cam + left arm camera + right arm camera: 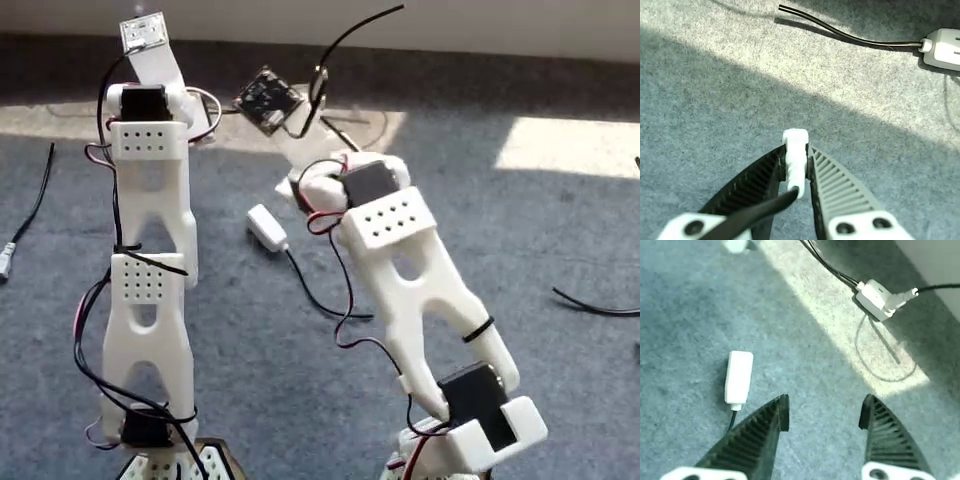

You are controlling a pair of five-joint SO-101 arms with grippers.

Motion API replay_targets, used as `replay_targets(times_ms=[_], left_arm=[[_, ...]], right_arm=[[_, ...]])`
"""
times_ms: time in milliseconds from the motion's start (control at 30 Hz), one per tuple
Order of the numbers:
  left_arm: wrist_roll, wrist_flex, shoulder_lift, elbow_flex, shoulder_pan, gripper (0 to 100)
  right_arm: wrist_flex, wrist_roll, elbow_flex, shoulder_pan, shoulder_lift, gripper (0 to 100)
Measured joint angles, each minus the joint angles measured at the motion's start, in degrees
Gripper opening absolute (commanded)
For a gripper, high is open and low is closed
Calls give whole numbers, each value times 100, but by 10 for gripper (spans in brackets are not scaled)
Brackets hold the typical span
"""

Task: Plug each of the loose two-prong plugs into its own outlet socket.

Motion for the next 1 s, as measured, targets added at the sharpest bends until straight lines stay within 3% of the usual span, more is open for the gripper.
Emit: replay_targets(times_ms=[133, 233, 500, 667, 1000], left_arm=[[0, 0, 0, 0, 9, 5], [0, 0, 0, 0, 9, 5], [0, 0, 0, 0, 9, 5], [0, 0, 0, 0, -62, 5], [0, 0, 0, 0, -62, 5]], right_arm=[[237, 0, 290, 185, 0, 235], [211, 0, 712, -70, 79, 235], [-1538, 0, 1952, -1240, 264, 235], [-2312, 0, 2057, -1231, 1002, 235], [-2462, 0, 1240, -747, 2409, 235]])
